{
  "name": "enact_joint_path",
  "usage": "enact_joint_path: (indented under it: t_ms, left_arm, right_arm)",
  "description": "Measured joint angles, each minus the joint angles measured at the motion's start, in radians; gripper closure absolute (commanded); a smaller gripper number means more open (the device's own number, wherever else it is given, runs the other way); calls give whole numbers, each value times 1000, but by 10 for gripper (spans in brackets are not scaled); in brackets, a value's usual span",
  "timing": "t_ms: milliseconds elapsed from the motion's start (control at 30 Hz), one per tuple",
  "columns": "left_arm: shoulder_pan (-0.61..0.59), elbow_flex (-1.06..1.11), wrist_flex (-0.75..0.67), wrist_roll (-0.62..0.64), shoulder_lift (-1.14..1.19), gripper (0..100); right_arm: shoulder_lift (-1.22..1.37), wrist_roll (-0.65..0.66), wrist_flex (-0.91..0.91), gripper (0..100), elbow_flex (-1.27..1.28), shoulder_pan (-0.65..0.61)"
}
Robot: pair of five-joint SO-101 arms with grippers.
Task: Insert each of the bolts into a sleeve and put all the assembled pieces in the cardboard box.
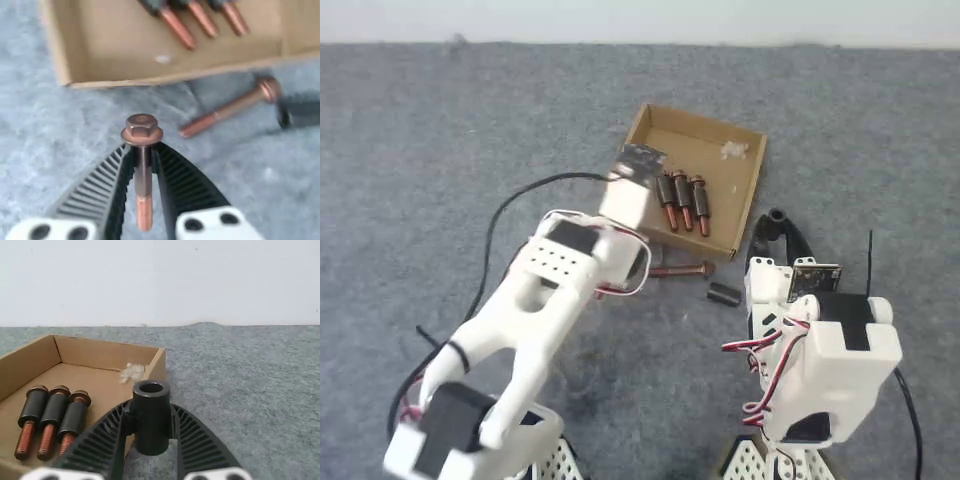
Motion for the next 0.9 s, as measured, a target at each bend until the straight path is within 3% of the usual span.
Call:
enact_joint_path:
  t_ms: [400, 733, 900]
  left_arm:
    - [-288, 135, -354, 107, -35, 989]
    - [-324, 261, -701, 112, -35, 989]
    - [-321, 264, -763, 114, -35, 989]
  right_arm:
    - [20, 0, -68, 992, -63, -160]
    - [146, 0, -68, 992, -192, -287]
    - [146, 0, -68, 992, -192, -338]
